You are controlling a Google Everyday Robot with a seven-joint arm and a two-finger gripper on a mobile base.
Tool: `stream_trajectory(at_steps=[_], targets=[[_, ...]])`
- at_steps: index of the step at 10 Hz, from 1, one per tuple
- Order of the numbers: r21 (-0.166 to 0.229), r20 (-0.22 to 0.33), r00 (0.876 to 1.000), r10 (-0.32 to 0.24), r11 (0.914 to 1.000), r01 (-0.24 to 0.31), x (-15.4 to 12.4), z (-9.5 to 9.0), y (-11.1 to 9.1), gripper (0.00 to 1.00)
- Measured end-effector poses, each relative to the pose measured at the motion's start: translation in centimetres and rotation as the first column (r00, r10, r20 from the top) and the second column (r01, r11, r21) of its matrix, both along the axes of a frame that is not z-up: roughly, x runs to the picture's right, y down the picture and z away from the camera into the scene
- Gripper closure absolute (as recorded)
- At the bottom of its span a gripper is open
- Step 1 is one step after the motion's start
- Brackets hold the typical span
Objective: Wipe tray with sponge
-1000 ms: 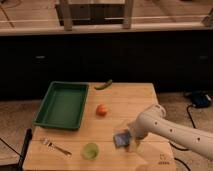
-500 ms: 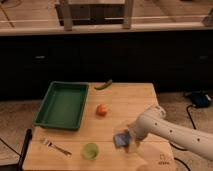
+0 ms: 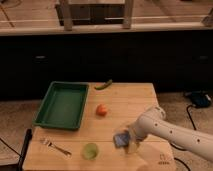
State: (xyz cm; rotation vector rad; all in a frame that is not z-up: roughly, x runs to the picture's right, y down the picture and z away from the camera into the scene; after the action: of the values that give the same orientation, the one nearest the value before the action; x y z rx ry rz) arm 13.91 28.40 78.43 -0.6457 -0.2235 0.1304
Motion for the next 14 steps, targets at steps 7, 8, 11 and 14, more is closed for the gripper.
stream_trajectory(at_steps=[7, 8, 11, 14], targets=[[-0.001, 0.006, 1.0, 0.0, 1.0, 0.0, 0.0, 0.1, 0.6, 0.2], [-0.001, 0.006, 1.0, 0.0, 1.0, 0.0, 0.1, 0.2, 0.7, 0.25], [-0.003, 0.009, 1.0, 0.001, 1.0, -0.001, 0.1, 0.2, 1.1, 0.2], [0.0, 0.009, 1.0, 0.0, 1.0, 0.0, 0.2, 0.3, 1.2, 0.28]])
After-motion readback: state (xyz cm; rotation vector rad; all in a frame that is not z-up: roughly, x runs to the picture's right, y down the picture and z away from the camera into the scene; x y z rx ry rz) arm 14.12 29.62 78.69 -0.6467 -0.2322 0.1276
